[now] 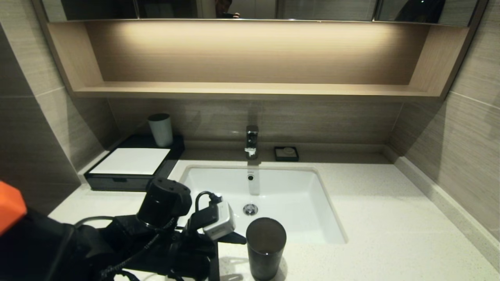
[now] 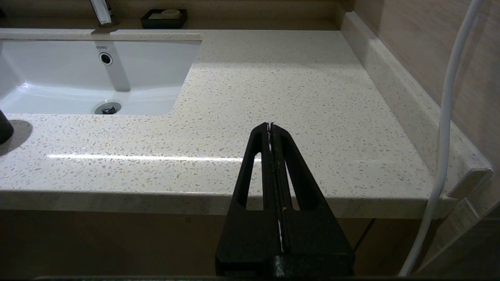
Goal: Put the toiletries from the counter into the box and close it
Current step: Pick up the cup
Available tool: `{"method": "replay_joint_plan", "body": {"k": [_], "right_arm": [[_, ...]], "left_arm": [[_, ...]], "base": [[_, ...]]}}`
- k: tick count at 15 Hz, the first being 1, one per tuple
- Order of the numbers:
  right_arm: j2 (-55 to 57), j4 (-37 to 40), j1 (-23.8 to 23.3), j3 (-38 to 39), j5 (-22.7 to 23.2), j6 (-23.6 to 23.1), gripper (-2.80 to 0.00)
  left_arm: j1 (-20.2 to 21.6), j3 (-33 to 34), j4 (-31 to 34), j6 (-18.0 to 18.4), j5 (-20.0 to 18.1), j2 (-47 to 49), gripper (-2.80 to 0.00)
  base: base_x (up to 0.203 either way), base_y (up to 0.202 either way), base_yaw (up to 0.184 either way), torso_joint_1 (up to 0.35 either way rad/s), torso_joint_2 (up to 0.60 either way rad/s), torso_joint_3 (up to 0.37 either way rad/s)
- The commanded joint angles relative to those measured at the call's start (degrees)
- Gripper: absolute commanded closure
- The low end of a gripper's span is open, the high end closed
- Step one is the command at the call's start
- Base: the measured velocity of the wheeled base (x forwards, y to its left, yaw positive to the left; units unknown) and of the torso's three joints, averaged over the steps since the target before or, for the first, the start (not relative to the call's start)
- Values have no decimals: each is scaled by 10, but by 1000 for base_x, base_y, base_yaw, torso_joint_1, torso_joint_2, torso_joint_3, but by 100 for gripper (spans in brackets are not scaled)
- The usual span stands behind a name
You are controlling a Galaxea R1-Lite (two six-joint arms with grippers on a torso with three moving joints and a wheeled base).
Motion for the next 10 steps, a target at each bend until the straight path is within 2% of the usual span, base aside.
{"method": "replay_joint_plan", "body": {"k": [1, 8, 10], "right_arm": [[0, 0, 0, 0, 0, 0, 0], [0, 0, 0, 1, 0, 0, 0], [0, 0, 0, 0, 0, 0, 0]], "left_arm": [[-2, -4, -2, 0, -2, 8, -280], [-7, -23, -9, -18, 18, 21, -280], [-7, -15, -39, -19, 13, 23, -280]], "base": [[0, 0, 0, 0, 0, 0], [0, 0, 0, 0, 0, 0], [0, 0, 0, 0, 0, 0]]}}
